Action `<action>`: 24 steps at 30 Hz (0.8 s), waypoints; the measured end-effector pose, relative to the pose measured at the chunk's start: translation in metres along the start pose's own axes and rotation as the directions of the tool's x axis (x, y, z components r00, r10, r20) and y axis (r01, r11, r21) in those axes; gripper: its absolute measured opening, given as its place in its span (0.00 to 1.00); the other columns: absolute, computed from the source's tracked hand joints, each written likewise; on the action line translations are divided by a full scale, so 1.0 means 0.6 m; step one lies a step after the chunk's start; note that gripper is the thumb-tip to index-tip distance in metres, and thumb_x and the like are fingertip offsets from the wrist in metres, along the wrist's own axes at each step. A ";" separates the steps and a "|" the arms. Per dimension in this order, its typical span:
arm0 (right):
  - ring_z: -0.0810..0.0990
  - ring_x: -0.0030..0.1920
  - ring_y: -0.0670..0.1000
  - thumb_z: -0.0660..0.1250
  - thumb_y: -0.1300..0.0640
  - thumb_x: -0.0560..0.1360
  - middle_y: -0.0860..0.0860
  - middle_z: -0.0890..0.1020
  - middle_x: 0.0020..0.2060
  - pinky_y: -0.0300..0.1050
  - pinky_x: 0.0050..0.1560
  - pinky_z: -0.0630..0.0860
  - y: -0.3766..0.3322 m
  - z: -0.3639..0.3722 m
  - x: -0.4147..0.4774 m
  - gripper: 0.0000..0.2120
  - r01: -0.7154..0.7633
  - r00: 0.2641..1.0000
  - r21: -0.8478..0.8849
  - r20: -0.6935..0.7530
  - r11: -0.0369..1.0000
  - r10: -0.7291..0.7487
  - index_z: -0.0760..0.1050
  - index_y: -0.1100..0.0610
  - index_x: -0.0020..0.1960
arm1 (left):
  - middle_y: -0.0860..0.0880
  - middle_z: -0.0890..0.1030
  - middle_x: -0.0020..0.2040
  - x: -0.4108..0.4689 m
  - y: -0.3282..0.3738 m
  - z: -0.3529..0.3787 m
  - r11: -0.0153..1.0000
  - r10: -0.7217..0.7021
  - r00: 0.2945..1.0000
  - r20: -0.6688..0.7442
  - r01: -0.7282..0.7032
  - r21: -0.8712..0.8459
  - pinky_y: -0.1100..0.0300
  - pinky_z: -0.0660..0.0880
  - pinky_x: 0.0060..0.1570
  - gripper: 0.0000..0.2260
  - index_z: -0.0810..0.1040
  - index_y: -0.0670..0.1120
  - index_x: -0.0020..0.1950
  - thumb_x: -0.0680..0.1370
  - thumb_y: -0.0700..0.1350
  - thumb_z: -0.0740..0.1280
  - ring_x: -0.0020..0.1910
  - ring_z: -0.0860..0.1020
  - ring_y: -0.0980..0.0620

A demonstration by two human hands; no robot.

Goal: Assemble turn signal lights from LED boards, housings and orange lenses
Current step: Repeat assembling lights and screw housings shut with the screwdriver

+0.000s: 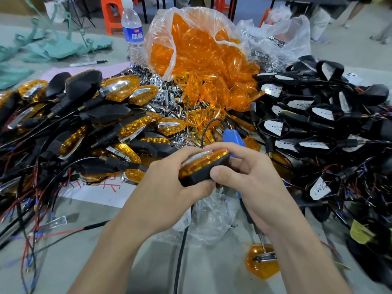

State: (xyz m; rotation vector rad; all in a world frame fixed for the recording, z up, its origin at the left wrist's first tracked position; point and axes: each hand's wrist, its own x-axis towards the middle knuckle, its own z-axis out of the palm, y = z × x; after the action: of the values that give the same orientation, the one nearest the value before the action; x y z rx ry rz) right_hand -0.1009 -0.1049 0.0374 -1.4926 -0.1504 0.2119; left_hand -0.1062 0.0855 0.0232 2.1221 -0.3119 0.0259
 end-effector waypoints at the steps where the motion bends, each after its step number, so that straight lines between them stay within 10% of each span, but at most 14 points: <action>1: 0.87 0.51 0.55 0.73 0.66 0.73 0.57 0.88 0.48 0.43 0.49 0.82 0.001 0.000 0.000 0.15 0.009 1.000 0.020 0.004 1.000 -0.009 0.84 0.55 0.58 | 0.63 0.82 0.47 -0.001 0.001 -0.001 1.000 -0.011 1.000 0.014 0.012 -0.015 0.66 0.76 0.34 0.22 0.74 0.66 0.63 0.69 0.65 0.70 0.40 0.83 0.59; 10: 0.88 0.46 0.58 0.75 0.59 0.71 0.60 0.88 0.46 0.45 0.45 0.83 0.002 0.009 -0.003 0.12 0.091 0.993 0.151 -0.084 0.984 -0.079 0.86 0.60 0.53 | 0.67 0.80 0.62 -0.008 0.012 0.006 0.976 0.214 0.964 -0.159 -0.203 0.082 0.67 0.76 0.57 0.24 0.77 0.64 0.69 0.73 0.56 0.75 0.63 0.79 0.62; 24: 0.89 0.46 0.55 0.78 0.56 0.72 0.51 0.89 0.43 0.54 0.48 0.86 0.001 0.025 -0.015 0.08 0.223 0.961 -0.087 -0.150 0.971 -0.234 0.88 0.50 0.51 | 0.51 0.87 0.54 0.001 0.001 -0.007 0.916 0.151 0.983 -0.100 -0.177 -0.360 0.51 0.83 0.54 0.23 0.84 0.59 0.65 0.71 0.46 0.80 0.53 0.86 0.47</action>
State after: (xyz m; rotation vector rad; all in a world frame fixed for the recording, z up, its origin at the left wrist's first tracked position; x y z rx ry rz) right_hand -0.1129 -0.0925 0.0385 -1.5402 -0.2013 -0.1003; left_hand -0.1053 0.0888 0.0259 1.7145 -0.4181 0.1309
